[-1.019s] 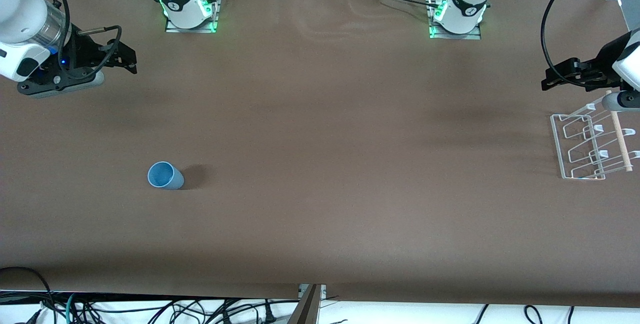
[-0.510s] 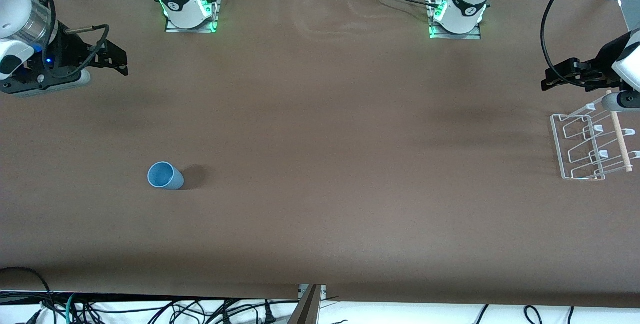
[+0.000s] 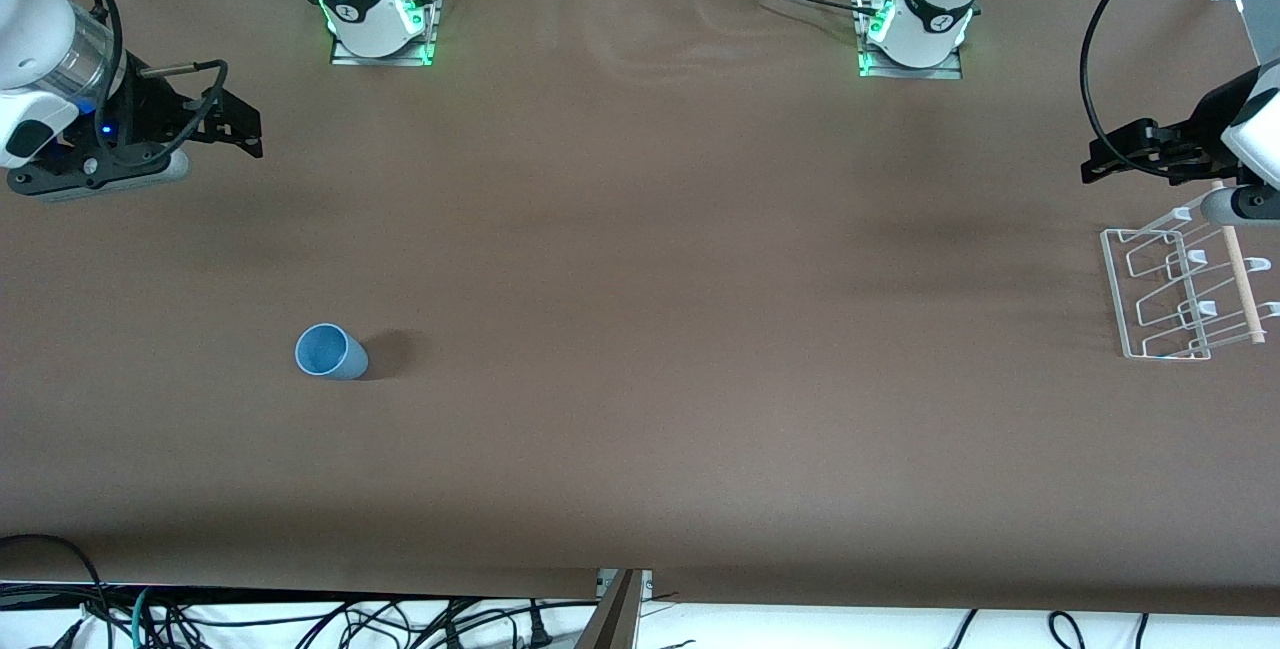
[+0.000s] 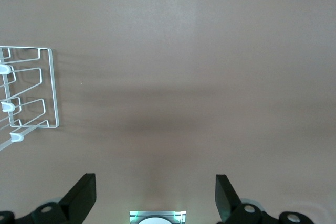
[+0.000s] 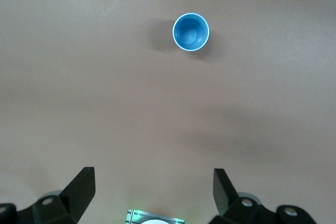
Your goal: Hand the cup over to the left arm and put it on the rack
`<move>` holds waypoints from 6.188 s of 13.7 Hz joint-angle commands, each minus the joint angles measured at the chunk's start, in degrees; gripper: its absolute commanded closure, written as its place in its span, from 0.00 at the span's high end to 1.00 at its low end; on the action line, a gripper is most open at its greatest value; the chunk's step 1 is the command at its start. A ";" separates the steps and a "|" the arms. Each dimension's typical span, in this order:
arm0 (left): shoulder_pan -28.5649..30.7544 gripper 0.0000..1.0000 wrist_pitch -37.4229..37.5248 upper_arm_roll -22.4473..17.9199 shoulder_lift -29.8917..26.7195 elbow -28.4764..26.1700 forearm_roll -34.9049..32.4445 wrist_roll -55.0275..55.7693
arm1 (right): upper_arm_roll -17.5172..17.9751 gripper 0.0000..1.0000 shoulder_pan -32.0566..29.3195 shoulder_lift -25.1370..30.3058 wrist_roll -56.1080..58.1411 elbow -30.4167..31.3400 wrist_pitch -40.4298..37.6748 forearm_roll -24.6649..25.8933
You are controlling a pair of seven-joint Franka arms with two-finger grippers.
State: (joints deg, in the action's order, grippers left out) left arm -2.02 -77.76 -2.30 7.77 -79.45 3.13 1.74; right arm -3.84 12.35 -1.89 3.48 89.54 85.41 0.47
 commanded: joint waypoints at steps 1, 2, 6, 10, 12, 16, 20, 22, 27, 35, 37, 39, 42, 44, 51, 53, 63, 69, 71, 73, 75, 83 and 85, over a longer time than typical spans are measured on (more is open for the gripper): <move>0.61 1.00 0.94 0.72 0.58 1.49 -0.50 0.36 | -0.20 0.99 -0.83 -0.48 -0.76 -1.91 -0.42 0.06; 0.61 1.00 0.94 0.63 0.58 1.49 -0.50 0.28 | -0.72 0.99 -0.75 -0.48 -0.41 -1.91 -0.42 -0.12; 0.61 1.00 0.94 0.63 0.58 1.49 -0.50 0.28 | -0.47 0.99 -0.31 -0.31 -0.23 -1.91 -0.24 0.23; 0.61 1.00 0.94 0.63 0.58 1.49 -0.50 0.28 | -0.47 0.99 -0.31 -0.05 -0.32 -1.91 -0.07 -0.12; 0.70 1.00 0.94 0.63 0.58 1.49 -0.50 0.28 | -0.20 0.99 -0.31 0.13 -0.23 -1.91 -0.15 -0.12; 0.61 1.00 0.94 0.63 0.58 1.49 -0.50 0.28 | -0.20 0.99 -0.05 -0.74 -0.15 -1.74 0.10 0.23; 0.61 1.00 0.94 0.63 0.67 1.49 -0.50 0.28 | -0.29 0.99 -0.22 -4.60 0.81 -1.83 2.74 3.73; 0.61 1.00 0.94 0.63 0.67 1.49 -0.50 0.28 | -0.47 0.99 -0.40 -7.15 2.84 -1.83 5.37 3.84; 0.61 1.00 0.94 0.63 0.67 1.49 -0.50 0.28 | -0.73 0.99 -1.63 -16.37 5.03 -1.56 15.74 3.31; 0.61 1.00 0.76 0.63 0.67 1.57 -0.41 0.28 | -0.64 0.98 -7.96 -28.42 13.13 0.81 30.78 -1.77; 0.61 1.00 0.76 0.63 0.67 1.57 -0.06 0.28 | -0.55 0.98 -7.69 -29.13 13.04 1.07 31.48 -2.14; 0.61 1.00 0.76 0.63 0.67 1.57 0.03 0.28 | -0.55 0.97 -7.61 -29.31 13.04 2.03 32.80 -2.14; 0.61 1.00 0.76 0.63 0.67 1.57 0.03 0.28 | -0.55 0.95 -7.69 -30.27 13.13 2.13 34.20 -2.14; 0.61 1.00 0.76 0.63 0.67 1.57 0.03 0.28 | -0.55 0.95 -7.69 -31.33 13.13 2.57 36.14 -2.14; 0.61 1.00 0.76 0.63 0.76 1.49 0.03 0.28 | -0.29 0.82 -7.61 -31.86 13.13 3.18 37.64 -2.23; 0.61 1.00 0.76 0.63 0.76 1.57 0.03 0.28 | -0.29 0.74 -7.61 -31.95 13.13 3.27 37.64 -2.23; 0.52 1.00 0.76 0.72 1.11 1.57 0.82 0.54 | -0.20 0.32 -7.61 -32.65 13.04 3.36 37.55 -2.32; 0.09 1.00 0.76 0.89 2.42 3.33 0.82 0.54 | -0.11 0.00 -7.52 -32.30 12.77 2.75 36.42 -2.40; 0.35 1.00 0.76 0.89 3.04 3.33 0.91 0.19 | 0.41 0.00 -7.34 -32.04 12.43 -0.22 30.91 -5.02; 0.61 1.00 0.68 0.80 3.48 3.33 3.01 0.19 | 0.68 0.00 -6.47 -32.04 9.54 -4.18 23.87 -7.32; 0.70 1.00 0.68 0.80 3.13 3.24 3.37 0.19 | 1.46 0.00 -4.89 -31.86 4.37 -7.26 17.20 -8.98; 2.63 1.00 0.50 0.63 3.74 -0.61 14.87 -26.65 | 2.70 0.00 2.23 -30.81 -29.45 -12.73 0.21 -33.92; 2.02 1.00 0.41 0.72 4.44 -1.41 15.76 -39.29 | 4.79 0.00 3.03 -30.54 -39.73 -12.81 0.28 -40.52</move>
State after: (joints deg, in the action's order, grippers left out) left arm 0.11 -77.65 -1.73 11.92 -79.81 17.10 -26.83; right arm -0.64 15.12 -33.30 -27.49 77.16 87.06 -35.18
